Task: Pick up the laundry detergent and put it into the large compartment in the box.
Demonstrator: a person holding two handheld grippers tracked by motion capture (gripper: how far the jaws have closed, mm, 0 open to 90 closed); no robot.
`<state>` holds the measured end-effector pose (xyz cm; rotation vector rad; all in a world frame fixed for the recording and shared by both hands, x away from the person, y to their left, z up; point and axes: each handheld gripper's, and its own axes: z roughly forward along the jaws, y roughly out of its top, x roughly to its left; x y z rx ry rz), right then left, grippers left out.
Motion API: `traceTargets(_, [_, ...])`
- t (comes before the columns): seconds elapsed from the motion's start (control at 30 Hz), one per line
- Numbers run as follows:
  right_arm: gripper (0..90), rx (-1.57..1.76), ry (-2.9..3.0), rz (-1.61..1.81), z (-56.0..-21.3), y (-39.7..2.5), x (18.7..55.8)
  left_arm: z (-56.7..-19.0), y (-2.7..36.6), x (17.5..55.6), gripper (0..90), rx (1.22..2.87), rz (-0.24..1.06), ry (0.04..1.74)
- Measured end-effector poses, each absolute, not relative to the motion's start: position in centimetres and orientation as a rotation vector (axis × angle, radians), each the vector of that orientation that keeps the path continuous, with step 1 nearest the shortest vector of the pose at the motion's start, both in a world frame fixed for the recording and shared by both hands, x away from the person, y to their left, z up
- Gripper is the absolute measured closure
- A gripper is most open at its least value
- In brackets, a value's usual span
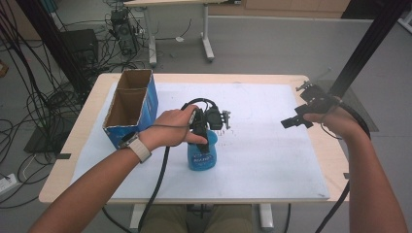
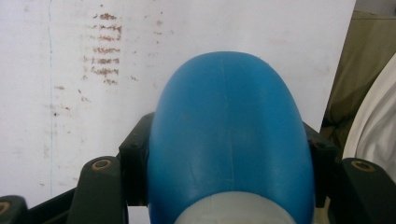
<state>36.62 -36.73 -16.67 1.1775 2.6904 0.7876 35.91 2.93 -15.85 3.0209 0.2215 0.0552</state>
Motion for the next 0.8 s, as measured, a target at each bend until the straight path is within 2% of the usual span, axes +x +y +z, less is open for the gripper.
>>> traceTargets(0.8, [11.2, 1.171, 2.675, 0.787, -15.87, -36.89, 36.11, -15.58, 3.06, 35.80, 38.0, 3.004, 0.067, 0.256])
